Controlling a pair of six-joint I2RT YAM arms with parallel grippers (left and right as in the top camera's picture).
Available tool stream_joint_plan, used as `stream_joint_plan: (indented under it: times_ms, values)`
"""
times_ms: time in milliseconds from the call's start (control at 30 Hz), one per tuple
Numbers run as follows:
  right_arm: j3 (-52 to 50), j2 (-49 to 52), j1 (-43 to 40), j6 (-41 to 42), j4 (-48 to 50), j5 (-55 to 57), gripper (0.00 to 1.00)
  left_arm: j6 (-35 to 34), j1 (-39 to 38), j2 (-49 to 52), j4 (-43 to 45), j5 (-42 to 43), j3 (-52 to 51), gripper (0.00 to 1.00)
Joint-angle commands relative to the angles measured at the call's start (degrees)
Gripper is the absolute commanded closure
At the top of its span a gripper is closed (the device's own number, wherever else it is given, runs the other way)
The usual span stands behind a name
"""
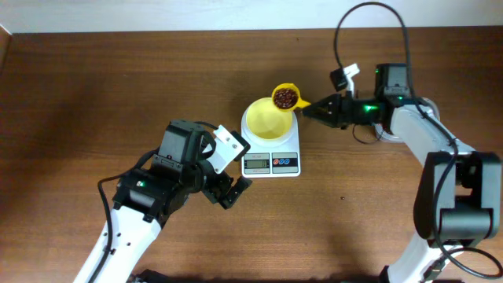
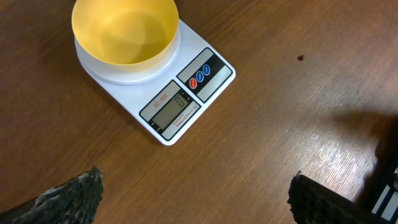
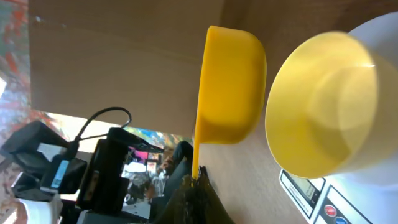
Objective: Scoop item into bowl and weigh 50g on scale
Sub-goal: 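Carry the filled scoop left over the yellow bowl on the scale, then tilt the scoop with the right gripper to pour beans into the bowl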
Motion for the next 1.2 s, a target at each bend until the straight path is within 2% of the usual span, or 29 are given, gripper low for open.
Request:
stream_joint_plan:
  times_ms: [0,367,467,700,833,1167]
  values:
    - [0.2,0.5,2.3,-0.4,0.2,2.2,0.96,-0.4,-0.1,-0.8,0.1,-0.2,-0.4,0.01]
    - [0.2,0.5,2.6,-4.6,0.2,15.5,0.96,-0.4,-0.1,-0.8,0.1,-0.2,-0.4,0.01]
    - [0.2,0.5,2.9,-8.2,0.2,15.5,0.96,-0.4,-0.1,-0.8,0.1,-0.2,-0.4,0.01]
    - [0.2,0.5,5.3,-22.6,0.2,15.6,0.96,-0.4,-0.1,-0.8,0.1,-0.2,-0.4,0.01]
    - [0.2,0.5,5.5,-23.9,0.3,19.0,0.96,-0.4,-0.1,-0.8,0.1,-0.2,-0.4,0.01]
    - [0.2,0.5,5.5,-45.0,0.2,20.3,0.96,-0.4,-0.1,-0.8,0.1,-0.2,-0.4,0.01]
